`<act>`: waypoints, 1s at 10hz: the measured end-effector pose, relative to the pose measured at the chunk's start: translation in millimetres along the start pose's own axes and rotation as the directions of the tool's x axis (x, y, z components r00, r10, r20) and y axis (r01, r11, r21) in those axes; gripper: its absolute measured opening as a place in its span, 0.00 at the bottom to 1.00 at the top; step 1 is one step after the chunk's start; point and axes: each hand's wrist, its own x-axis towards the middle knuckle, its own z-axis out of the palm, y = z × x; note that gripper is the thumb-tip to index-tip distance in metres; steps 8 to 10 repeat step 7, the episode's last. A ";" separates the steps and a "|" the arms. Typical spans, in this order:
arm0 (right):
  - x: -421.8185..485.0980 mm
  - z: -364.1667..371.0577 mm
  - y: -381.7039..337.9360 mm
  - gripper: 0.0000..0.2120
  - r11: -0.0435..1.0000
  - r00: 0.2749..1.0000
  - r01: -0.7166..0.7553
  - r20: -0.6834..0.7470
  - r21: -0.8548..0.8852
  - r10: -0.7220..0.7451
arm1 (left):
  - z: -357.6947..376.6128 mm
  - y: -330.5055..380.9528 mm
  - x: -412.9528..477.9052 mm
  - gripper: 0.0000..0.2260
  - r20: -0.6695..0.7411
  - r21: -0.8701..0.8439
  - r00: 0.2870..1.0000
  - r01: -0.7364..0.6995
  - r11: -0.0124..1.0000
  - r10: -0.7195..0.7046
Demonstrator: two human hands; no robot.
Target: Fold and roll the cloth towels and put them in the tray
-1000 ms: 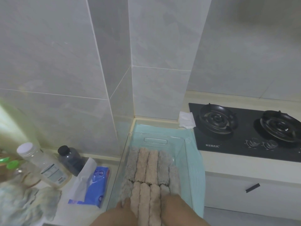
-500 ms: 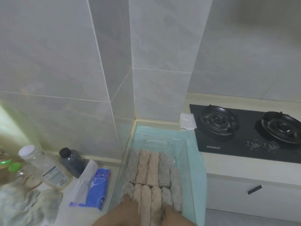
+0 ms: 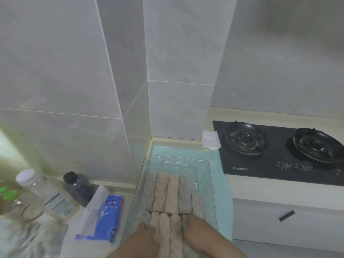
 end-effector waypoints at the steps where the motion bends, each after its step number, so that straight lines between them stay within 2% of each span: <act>1: -21.3 -20.6 -5.1 0.15 0.983 0.996 0.078 -0.058 0.165 -0.069 | -17.0 1.8 0.5 0.21 0.154 -0.045 0.985 0.085 0.995 -0.077; 2: -33.8 -41.7 3.7 0.13 0.849 0.991 0.096 -0.133 0.519 -0.030 | -37.2 5.0 6.5 0.16 0.132 -0.171 0.989 0.097 0.980 -0.074; 3: -39.6 -58.3 17.4 0.12 0.606 0.977 0.108 -0.197 0.788 0.082 | -53.3 4.4 11.4 0.07 0.034 -0.534 0.990 0.132 0.835 -0.135; 4: -44.4 -67.4 29.4 0.10 0.471 0.961 0.129 -0.227 0.873 0.157 | -65.5 9.1 9.2 0.04 -0.029 -0.708 0.981 0.117 0.696 -0.194; 5: -50.4 -68.9 36.1 0.09 0.451 0.966 0.141 -0.222 0.881 0.131 | -69.7 17.2 1.4 0.10 -0.068 -0.781 0.968 0.100 0.616 -0.243; 6: -55.0 -67.8 36.7 0.09 0.461 0.970 0.144 -0.218 0.876 0.111 | -68.7 21.9 -12.1 0.11 -0.097 -0.810 0.958 0.083 0.580 -0.272; 7: -59.2 -67.5 36.8 0.09 0.460 0.968 0.156 -0.229 0.874 0.106 | -68.1 26.6 -25.8 0.11 -0.143 -0.823 0.955 0.032 0.568 -0.261; 10: -59.2 -67.5 36.8 0.09 0.460 0.968 0.156 -0.229 0.874 0.106 | -68.1 26.6 -25.8 0.11 -0.143 -0.823 0.955 0.032 0.568 -0.261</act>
